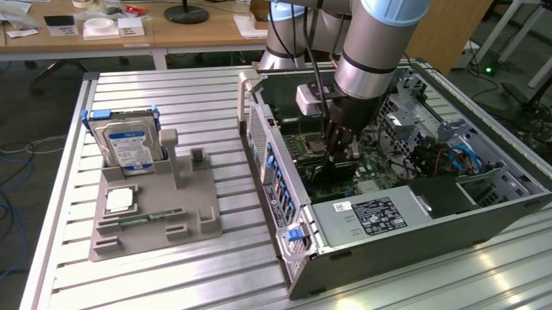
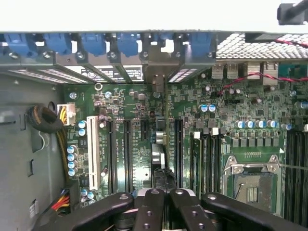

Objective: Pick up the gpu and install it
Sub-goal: 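Press down on the gpu until it lock into place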

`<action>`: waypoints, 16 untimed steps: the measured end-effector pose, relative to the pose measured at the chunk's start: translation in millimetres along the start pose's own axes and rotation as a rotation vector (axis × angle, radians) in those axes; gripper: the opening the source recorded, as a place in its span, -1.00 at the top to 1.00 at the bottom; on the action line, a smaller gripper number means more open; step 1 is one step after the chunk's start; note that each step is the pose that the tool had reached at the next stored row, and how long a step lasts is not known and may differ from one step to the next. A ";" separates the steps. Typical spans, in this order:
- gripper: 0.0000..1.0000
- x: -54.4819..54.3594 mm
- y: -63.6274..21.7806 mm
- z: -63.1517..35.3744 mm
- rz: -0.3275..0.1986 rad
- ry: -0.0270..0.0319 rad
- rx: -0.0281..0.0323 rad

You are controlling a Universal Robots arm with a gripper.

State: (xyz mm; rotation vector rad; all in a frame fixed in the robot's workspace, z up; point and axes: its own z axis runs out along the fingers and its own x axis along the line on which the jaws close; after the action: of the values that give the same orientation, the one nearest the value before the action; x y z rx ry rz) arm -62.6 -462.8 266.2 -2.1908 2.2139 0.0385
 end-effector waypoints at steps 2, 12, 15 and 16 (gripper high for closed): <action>0.79 -0.1 0.1 0.0 -0.028 0.0009 -0.0011; 0.79 -4.2 5.7 -0.1 -0.044 0.0014 -0.0017; 0.79 -4.4 9.0 0.4 -0.023 0.0018 -0.0010; 0.79 -4.4 11.0 0.5 -0.020 0.0017 -0.0008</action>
State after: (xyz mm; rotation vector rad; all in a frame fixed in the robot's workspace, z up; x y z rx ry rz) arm -73.6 -458.3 265.8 -2.2141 2.1927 0.0371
